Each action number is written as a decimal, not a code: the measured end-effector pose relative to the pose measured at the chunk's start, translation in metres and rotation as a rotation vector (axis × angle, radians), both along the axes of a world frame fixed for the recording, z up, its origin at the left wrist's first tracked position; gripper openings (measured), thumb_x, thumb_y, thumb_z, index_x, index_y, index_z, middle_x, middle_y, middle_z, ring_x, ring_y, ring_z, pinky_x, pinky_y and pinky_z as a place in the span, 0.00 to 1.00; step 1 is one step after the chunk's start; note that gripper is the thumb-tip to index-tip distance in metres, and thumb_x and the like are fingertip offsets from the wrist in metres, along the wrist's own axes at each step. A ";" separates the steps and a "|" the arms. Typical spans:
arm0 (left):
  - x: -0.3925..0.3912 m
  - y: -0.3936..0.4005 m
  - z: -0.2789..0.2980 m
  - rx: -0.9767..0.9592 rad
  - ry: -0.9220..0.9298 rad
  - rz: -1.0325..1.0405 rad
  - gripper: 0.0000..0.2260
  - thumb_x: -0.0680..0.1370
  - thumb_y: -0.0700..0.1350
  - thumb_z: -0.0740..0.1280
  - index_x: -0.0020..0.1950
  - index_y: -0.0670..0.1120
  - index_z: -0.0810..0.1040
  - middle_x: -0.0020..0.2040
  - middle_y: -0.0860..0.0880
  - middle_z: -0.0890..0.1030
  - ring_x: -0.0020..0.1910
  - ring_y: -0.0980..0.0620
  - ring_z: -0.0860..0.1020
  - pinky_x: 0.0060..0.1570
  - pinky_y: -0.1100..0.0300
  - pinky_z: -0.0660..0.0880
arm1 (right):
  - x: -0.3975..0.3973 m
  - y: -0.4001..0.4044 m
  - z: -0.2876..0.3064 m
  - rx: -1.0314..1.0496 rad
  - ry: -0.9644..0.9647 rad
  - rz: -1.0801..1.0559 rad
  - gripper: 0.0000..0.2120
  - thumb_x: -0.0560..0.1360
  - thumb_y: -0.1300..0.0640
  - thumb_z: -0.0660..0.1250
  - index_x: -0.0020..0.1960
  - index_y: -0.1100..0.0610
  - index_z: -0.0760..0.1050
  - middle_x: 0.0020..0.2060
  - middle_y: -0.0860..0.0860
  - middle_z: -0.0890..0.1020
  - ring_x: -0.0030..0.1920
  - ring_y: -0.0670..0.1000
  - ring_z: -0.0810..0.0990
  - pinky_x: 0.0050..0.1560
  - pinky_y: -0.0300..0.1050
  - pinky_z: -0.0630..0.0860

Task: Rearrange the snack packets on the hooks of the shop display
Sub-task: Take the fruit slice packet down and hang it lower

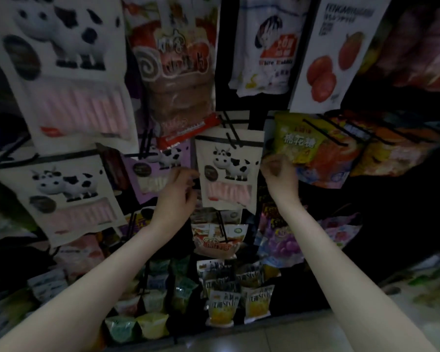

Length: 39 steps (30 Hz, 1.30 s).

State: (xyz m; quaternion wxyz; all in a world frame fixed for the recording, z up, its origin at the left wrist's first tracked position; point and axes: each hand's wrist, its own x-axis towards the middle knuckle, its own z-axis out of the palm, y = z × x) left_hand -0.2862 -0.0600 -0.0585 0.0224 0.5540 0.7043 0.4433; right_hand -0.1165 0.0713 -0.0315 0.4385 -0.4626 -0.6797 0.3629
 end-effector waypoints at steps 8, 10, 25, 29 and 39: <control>-0.015 -0.041 0.042 0.113 0.084 0.037 0.18 0.77 0.33 0.60 0.65 0.43 0.70 0.59 0.46 0.72 0.48 0.51 0.73 0.40 0.65 0.64 | -0.028 -0.051 0.092 0.353 0.087 0.123 0.06 0.77 0.60 0.64 0.54 0.55 0.71 0.44 0.47 0.76 0.42 0.40 0.74 0.39 0.25 0.68; -0.016 -0.049 0.045 0.141 0.120 0.013 0.18 0.76 0.33 0.60 0.65 0.43 0.70 0.60 0.45 0.74 0.53 0.49 0.75 0.42 0.66 0.65 | -0.046 -0.047 0.106 0.320 -0.026 0.212 0.14 0.76 0.55 0.66 0.60 0.56 0.69 0.52 0.49 0.76 0.50 0.44 0.76 0.46 0.30 0.70; -0.033 -0.046 0.131 0.304 0.174 0.127 0.25 0.74 0.37 0.62 0.71 0.43 0.64 0.69 0.43 0.67 0.68 0.45 0.65 0.65 0.57 0.63 | -0.115 -0.010 0.143 -0.111 0.277 0.374 0.33 0.68 0.48 0.74 0.68 0.55 0.67 0.61 0.49 0.76 0.58 0.49 0.77 0.56 0.45 0.77; -0.034 -0.035 0.129 0.296 0.117 0.106 0.26 0.75 0.36 0.63 0.73 0.45 0.61 0.71 0.43 0.65 0.69 0.47 0.63 0.62 0.65 0.60 | -0.093 -0.024 0.141 -0.050 0.396 0.381 0.29 0.69 0.53 0.74 0.66 0.52 0.66 0.61 0.51 0.76 0.59 0.53 0.77 0.59 0.58 0.76; -0.043 -0.037 0.142 0.338 0.036 0.042 0.25 0.79 0.44 0.62 0.74 0.53 0.59 0.70 0.47 0.63 0.70 0.51 0.63 0.66 0.62 0.59 | -0.076 -0.043 0.150 0.155 0.416 0.300 0.21 0.76 0.61 0.66 0.67 0.53 0.66 0.56 0.45 0.76 0.56 0.49 0.75 0.54 0.42 0.74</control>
